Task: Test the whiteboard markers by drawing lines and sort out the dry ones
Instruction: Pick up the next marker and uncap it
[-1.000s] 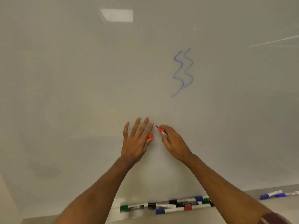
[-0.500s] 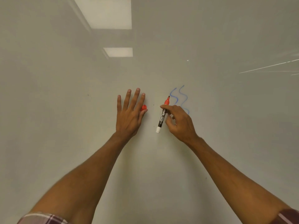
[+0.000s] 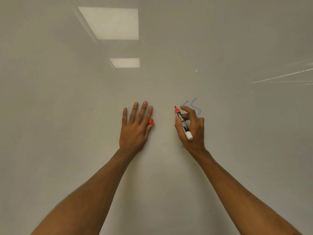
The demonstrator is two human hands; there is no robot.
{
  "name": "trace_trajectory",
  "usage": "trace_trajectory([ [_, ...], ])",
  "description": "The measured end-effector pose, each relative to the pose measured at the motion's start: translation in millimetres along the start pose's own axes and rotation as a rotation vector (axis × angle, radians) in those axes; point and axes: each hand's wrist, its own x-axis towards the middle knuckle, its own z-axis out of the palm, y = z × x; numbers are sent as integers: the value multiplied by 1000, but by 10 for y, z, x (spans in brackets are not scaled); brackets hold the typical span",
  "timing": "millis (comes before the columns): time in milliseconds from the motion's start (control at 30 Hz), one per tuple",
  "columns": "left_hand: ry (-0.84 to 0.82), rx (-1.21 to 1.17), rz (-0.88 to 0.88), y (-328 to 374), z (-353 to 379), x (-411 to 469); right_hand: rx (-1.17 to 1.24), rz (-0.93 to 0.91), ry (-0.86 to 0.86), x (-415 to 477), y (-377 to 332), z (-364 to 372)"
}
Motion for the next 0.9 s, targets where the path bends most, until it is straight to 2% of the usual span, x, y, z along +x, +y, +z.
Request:
trace_trajectory([
  [267, 16, 5, 7, -12, 32, 16, -160, -40, 12, 11, 78, 100],
  [433, 16, 3, 11, 2, 30, 4, -231, -183, -59, -190, 123, 70],
  [600, 12, 1, 7, -6, 27, -7, -177, -36, 15, -453, 141, 17],
  [733, 17, -14, 8, -17, 20, -3, -223, -139, -120, -704, 141, -2],
  [900, -2, -19, -4, 36, 30, -30, -153, 53, -54, -1093, 190, -156],
])
